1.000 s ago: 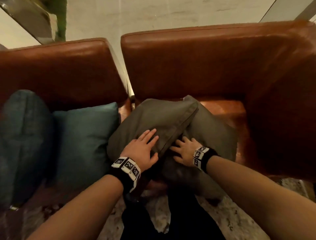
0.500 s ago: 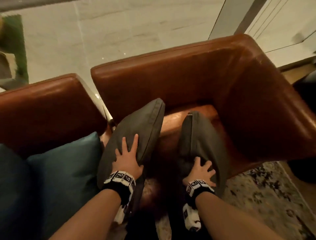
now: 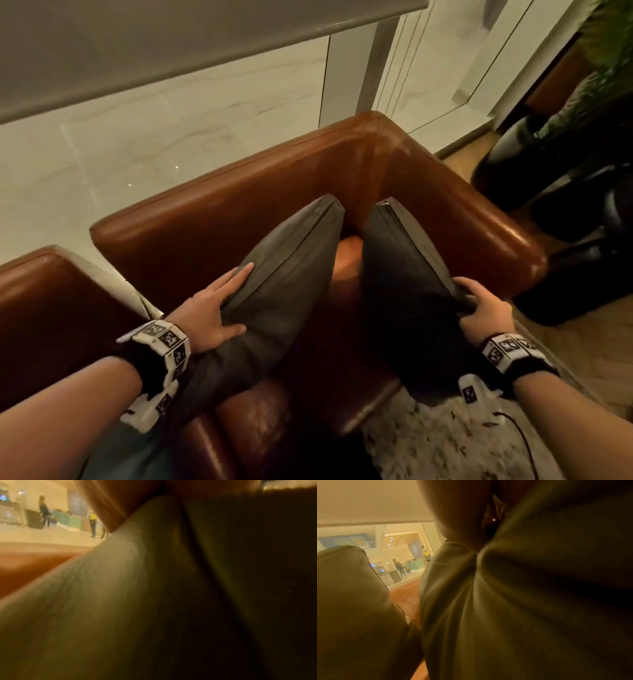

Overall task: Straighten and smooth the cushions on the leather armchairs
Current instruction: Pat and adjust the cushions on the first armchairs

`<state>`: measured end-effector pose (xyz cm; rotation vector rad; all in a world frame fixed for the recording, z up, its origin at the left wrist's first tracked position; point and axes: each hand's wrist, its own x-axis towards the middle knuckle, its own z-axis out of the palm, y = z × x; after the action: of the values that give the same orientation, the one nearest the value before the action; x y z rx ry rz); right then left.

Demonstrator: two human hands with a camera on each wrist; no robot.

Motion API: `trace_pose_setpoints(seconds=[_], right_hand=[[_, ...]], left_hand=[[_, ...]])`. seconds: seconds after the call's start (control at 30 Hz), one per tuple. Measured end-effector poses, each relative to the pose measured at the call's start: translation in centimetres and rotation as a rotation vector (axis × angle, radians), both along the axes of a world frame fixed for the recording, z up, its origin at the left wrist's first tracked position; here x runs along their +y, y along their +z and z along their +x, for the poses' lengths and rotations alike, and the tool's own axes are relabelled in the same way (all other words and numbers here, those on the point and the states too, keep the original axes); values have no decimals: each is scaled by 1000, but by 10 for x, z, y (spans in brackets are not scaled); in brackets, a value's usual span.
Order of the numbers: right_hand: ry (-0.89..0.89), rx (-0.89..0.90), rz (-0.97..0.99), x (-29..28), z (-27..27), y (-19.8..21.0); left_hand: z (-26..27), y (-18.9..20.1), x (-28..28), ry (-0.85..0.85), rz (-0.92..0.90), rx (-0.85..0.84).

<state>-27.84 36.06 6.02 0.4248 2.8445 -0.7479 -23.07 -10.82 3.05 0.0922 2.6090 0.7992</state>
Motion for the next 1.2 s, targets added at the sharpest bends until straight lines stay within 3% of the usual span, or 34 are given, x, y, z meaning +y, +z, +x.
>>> trace_pose_setpoints(seconds=[0.13, 0.2, 0.27, 0.37, 0.53, 0.63, 0.7, 0.83, 0.97, 1.07, 1.2], right_hand=[[85, -22, 75, 24, -85, -14], [94, -91, 211, 24, -130, -29], [153, -225, 321, 15, -161, -50], [183, -414, 300, -3, -177, -81], [40, -52, 310, -39, -149, -102], [185, -126, 403, -43, -134, -118], [198, -67, 440, -27, -143, -121], [193, 195, 322, 1, -183, -104], [183, 253, 298, 18, -206, -83], [227, 184, 340, 18, -217, -89], [330, -172, 421, 15, -235, -118]], left_hand=[[-57, -9, -14, -124, -246, -136], [-81, -25, -12, -52, -471, -166], [-99, -38, -2, 147, -581, -150], [-120, -53, 11, 367, -511, -184], [-136, -63, 28, 315, -658, -141], [-140, -65, 25, 341, -579, -73], [-139, -59, 27, 318, -560, -41], [-133, -44, 37, 285, -517, -3], [-129, -36, 39, 277, -484, 25], [-129, -46, 34, 288, -497, -50], [-136, -75, 26, 378, -518, -151]])
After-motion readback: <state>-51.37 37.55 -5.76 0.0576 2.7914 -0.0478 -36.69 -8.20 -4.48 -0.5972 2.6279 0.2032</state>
